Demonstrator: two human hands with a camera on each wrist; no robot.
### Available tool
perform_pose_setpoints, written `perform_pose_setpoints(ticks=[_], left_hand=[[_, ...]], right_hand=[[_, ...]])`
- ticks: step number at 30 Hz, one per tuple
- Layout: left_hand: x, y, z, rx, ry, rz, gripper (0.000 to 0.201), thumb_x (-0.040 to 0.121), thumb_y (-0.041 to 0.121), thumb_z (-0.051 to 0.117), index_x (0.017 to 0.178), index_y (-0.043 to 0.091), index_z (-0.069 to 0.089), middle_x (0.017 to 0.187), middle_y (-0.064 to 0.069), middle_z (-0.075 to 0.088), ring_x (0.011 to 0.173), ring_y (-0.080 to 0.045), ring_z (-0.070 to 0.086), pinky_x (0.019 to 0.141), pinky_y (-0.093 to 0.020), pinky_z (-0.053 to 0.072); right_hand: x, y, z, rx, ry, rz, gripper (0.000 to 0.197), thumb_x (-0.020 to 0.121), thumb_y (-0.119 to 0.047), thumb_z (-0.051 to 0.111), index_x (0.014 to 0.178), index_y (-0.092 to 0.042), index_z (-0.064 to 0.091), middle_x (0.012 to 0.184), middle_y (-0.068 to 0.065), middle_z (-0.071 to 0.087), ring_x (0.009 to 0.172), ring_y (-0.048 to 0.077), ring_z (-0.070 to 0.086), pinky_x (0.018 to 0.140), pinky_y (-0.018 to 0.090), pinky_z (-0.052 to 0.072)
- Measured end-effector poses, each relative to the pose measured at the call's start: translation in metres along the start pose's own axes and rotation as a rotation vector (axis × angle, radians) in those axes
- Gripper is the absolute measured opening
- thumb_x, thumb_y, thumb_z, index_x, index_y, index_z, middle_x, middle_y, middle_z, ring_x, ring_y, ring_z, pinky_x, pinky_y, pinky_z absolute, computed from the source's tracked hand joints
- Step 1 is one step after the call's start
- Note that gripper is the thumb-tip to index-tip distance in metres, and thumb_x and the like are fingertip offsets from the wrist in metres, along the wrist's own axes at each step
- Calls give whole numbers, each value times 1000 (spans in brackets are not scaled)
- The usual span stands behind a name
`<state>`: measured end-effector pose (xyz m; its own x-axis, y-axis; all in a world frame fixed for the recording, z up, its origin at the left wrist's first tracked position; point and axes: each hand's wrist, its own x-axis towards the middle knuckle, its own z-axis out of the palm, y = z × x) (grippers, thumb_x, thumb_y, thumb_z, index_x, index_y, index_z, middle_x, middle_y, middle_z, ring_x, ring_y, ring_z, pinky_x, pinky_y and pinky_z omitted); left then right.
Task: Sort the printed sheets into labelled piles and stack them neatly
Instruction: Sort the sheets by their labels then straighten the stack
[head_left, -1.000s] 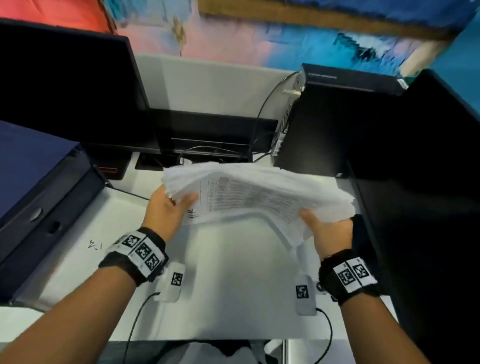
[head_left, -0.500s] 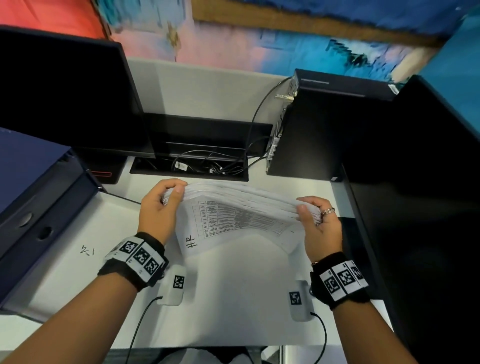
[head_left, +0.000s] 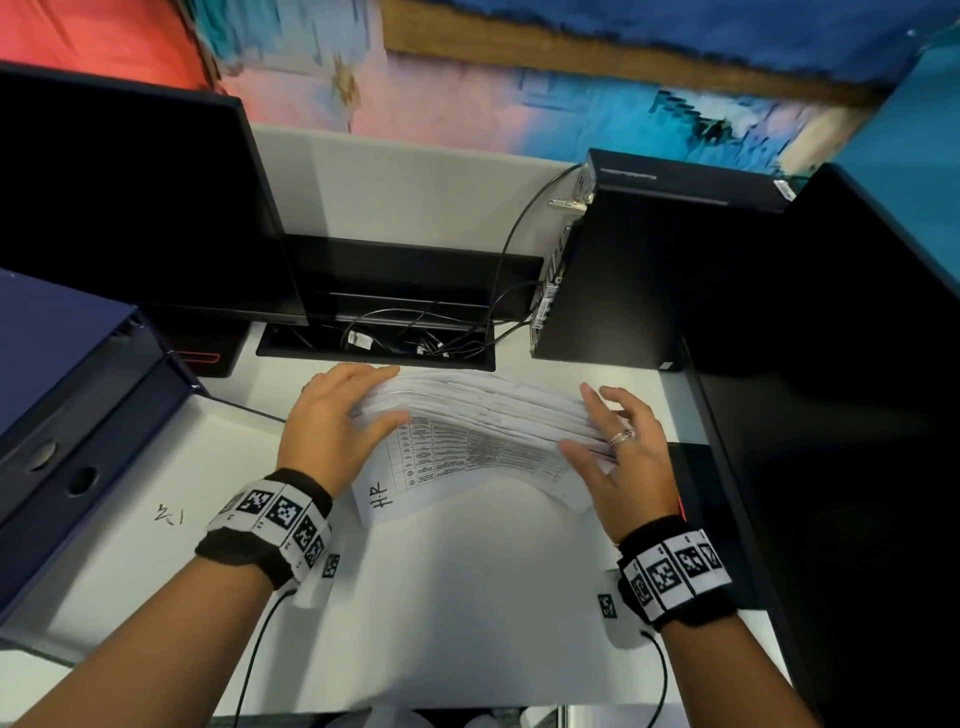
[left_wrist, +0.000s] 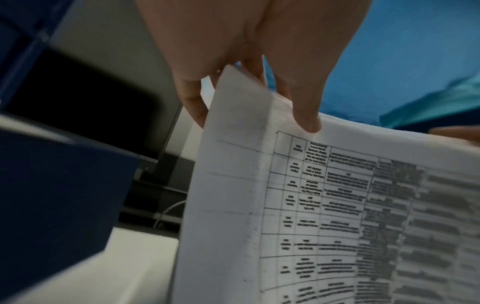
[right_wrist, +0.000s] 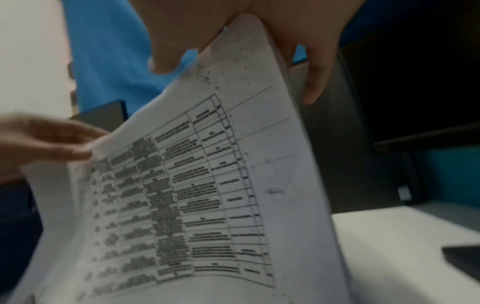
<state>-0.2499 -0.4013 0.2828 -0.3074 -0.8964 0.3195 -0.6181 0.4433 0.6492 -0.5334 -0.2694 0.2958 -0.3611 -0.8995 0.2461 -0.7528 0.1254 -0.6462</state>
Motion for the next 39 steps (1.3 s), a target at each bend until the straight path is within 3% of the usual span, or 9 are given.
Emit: perform_pose_setpoints(ticks=[4,10,15,19,23,29,33,36,39], left_hand=[[10,4,-3,335,-73,163,41,84,34,75,122,21,68,99,0,72,85,-27,64,76,-42,54],[30,29,-18,406,-72,195,18,84,19,75,101,18,68,86,-2,73,76,-31,66,68,-43,53],[35,39,-16,608,-350,118,33,94,33,59,126,32,50,122,8,64,114,-23,58,92,-46,45],[37,39,-4,715,-420,141,32,95,21,55,125,28,45,122,8,60,115,-22,54,91,-44,44],[42,55,8,692,-514,143,41,97,45,48,131,26,37,131,5,57,123,-25,54,96,-47,44],[50,80,26,680,-500,315,17,104,35,42,114,22,39,82,4,59,69,-22,59,57,-34,47],[58,62,7,370,-295,174,20,99,35,54,95,24,38,64,6,50,55,-24,49,52,-32,39],[57,41,-9,-183,-253,-4,10,94,26,65,94,21,56,74,-2,63,65,-26,60,57,-37,48],[49,40,-7,-595,-242,-161,20,93,11,65,103,27,62,92,3,72,84,-13,69,73,-32,55]], right_hand=[[6,2,2,-486,-94,-39,72,82,-57,64,146,-36,36,137,-4,48,114,20,50,97,41,47],[26,-15,-13,-445,-56,-22,20,92,-31,62,106,-18,66,101,-4,65,93,20,61,76,32,51],[26,-29,-16,-585,-210,25,33,93,-28,59,126,-30,53,111,-8,61,97,18,61,84,39,54],[26,-30,-12,-603,-217,52,22,97,-24,52,119,-23,55,106,-6,63,94,19,60,80,38,54],[26,-31,-11,-571,-188,88,17,98,-22,49,114,-21,55,103,-6,62,90,19,59,75,34,53],[34,-35,-11,-476,-52,51,16,95,-20,53,109,-21,60,110,-4,61,98,21,55,83,40,52],[29,-25,-12,-156,499,221,90,73,-29,80,147,-16,31,153,6,25,139,26,28,113,44,33],[30,-25,-4,543,388,485,123,62,-17,90,154,-22,8,151,-2,30,139,19,35,113,33,31],[37,-38,3,912,202,483,90,64,-16,87,142,-13,41,129,5,63,119,20,61,103,46,47]])
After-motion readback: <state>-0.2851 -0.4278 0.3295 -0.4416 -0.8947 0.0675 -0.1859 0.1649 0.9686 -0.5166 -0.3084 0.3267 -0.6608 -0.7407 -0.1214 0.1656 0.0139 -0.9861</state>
